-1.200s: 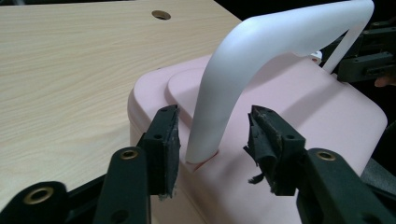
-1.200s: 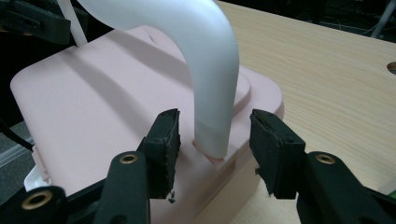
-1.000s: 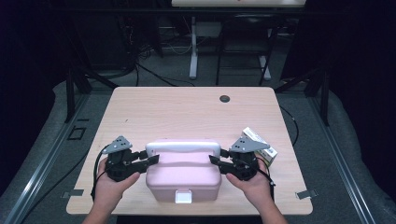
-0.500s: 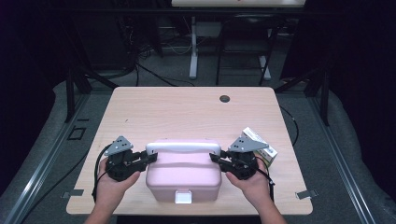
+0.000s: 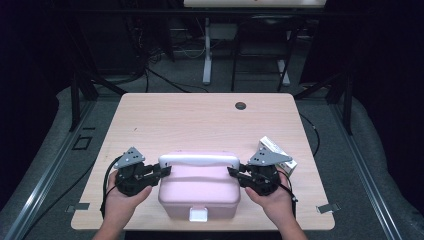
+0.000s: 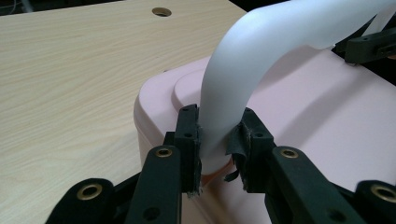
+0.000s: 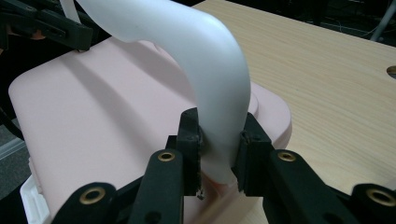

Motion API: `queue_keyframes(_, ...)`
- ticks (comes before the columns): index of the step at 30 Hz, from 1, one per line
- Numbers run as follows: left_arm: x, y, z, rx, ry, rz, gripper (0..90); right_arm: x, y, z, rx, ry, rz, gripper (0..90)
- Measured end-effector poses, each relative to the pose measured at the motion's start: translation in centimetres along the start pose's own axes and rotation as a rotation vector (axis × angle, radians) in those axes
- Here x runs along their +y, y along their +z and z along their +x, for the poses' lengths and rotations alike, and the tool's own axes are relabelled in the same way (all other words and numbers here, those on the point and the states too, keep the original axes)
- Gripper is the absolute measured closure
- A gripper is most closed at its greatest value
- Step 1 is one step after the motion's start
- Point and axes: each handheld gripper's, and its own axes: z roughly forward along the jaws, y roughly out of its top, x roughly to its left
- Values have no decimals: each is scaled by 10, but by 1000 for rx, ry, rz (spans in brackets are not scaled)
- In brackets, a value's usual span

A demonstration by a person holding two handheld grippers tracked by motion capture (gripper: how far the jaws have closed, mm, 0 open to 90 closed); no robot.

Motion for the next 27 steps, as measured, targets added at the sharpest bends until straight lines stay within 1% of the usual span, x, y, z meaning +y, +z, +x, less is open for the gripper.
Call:
queue_keyframes(4,0,0,-2,-10,1,6,733,0,-3,0,-4,3,3,740)
queue_keyframes(10,1,0,-2,-12,3,4,733,0,-5,2,-8,-2,2,740)
queue_keyframes(13,2,-1,-3,-10,12,-1,733,0,-6,2,-8,3,-3,740)
queue_keyframes(15,4,-3,-3,-12,14,-3,733,1,-8,2,-5,7,-17,739)
queue_keyframes(20,9,-5,-3,-18,11,-18,733,3,-9,1,-7,10,-32,739)
queue_keyframes(21,10,-5,-2,-19,11,-13,732,4,-9,1,-8,12,-34,738)
queue_keyframes(22,11,-5,-2,-19,8,-21,733,4,-9,0,-5,15,-37,738)
queue_keyframes(23,12,-6,-2,-20,10,-18,733,5,-9,0,-1,23,-43,738)
queue_keyframes(25,14,-7,-1,-19,13,-15,733,7,-10,-1,-4,20,-48,739)
queue_keyframes(27,17,-7,-1,-23,5,-23,732,10,-11,0,-8,13,-48,739)
